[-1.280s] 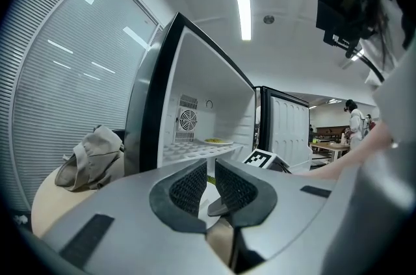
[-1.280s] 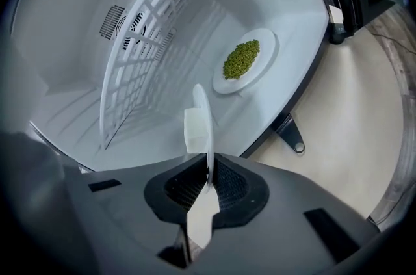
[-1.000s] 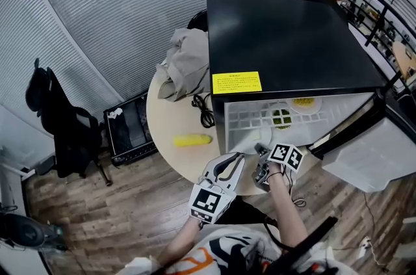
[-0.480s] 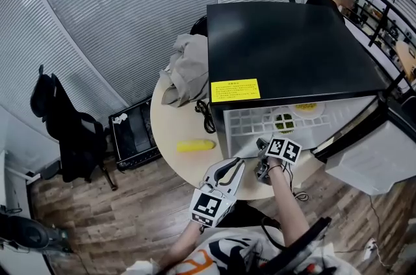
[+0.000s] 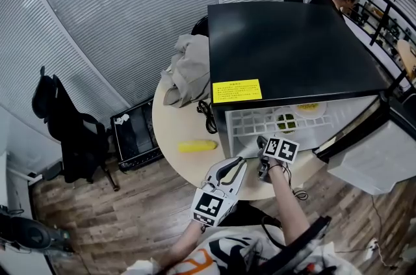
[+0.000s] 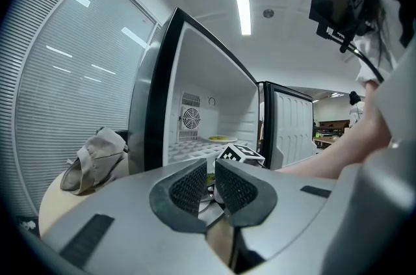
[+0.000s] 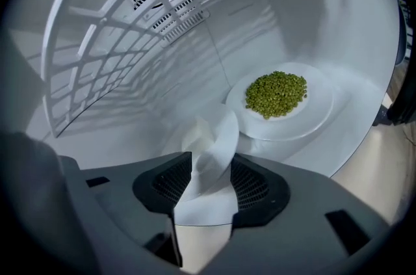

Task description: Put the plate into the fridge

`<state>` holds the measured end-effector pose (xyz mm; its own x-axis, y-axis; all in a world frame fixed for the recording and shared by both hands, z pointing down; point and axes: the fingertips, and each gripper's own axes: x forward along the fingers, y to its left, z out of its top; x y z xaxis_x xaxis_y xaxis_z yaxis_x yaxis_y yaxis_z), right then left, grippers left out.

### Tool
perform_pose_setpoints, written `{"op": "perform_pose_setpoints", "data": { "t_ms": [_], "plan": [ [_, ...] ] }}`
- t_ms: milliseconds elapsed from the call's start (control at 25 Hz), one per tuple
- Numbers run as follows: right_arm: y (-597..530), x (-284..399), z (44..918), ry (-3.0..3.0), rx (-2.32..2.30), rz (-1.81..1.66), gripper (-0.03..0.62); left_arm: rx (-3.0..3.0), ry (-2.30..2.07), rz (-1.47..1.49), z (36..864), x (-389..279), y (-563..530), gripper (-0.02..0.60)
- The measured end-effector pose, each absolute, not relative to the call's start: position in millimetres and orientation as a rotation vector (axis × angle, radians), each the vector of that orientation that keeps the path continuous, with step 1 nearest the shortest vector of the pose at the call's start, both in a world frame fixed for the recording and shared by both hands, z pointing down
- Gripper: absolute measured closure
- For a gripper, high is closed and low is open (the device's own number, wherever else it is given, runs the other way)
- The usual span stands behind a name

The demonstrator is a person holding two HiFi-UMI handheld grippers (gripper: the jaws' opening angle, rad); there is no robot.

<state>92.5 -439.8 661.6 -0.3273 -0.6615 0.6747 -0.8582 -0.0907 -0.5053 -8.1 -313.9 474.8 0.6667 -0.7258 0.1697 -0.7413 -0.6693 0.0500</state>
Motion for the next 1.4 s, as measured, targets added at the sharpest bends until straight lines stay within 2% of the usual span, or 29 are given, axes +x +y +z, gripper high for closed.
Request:
{"op": "perform_pose_setpoints", "data": {
  "t_ms": [200, 320, 1240, 1320, 1400],
  "plan": [
    [-441, 91, 656, -1.973, 1.711, 1.413, 0.327, 2.767, -1.221, 0.207, 474, -8, -313, 0.534],
    [-444, 108, 642, -1.957, 1.856, 1.245, 0.302, 2.770, -1.225, 0.206, 473, -10, -313, 0.533],
    [-403, 87, 566, -2.273, 1.793, 1.245, 0.306, 2.804, -1.173, 0.165, 467, -11, -298, 0.534],
    [-395, 85, 556, -2.306, 1.790, 1.245, 0.317, 2.806, -1.170, 0.160, 467, -12, -295, 0.533],
    [-386, 84, 545, -2.342, 1.786, 1.249, 0.362, 2.809, -1.164, 0.156, 466, -13, -292, 0.534]
  ]
}}
